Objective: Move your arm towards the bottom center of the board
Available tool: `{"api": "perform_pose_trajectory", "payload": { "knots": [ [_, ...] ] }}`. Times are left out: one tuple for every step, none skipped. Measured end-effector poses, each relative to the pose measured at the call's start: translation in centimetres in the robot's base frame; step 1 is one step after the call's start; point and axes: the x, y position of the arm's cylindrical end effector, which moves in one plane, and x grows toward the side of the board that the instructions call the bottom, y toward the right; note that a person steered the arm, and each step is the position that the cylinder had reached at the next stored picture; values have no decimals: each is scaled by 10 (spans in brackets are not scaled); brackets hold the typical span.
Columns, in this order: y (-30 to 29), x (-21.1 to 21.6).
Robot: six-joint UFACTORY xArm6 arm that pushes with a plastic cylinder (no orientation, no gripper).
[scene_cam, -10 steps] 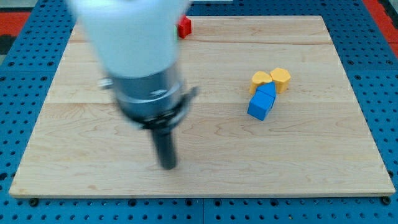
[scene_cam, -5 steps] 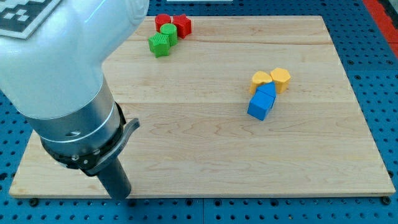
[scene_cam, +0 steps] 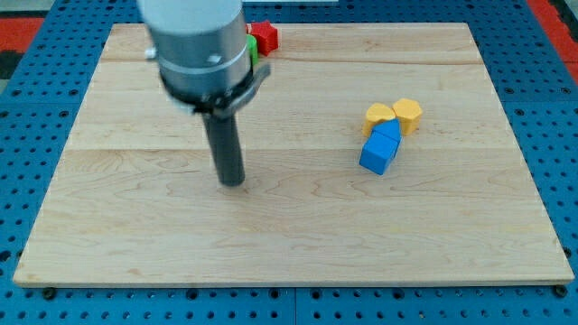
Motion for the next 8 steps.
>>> {"api": "perform_pose_trajectory", "payload": {
  "knots": [
    [21, -69],
    [34, -117],
    [6, 17],
    [14, 86],
    [82, 37],
    [135, -12],
    [9, -12],
    [-117, -12]
  ]
}}
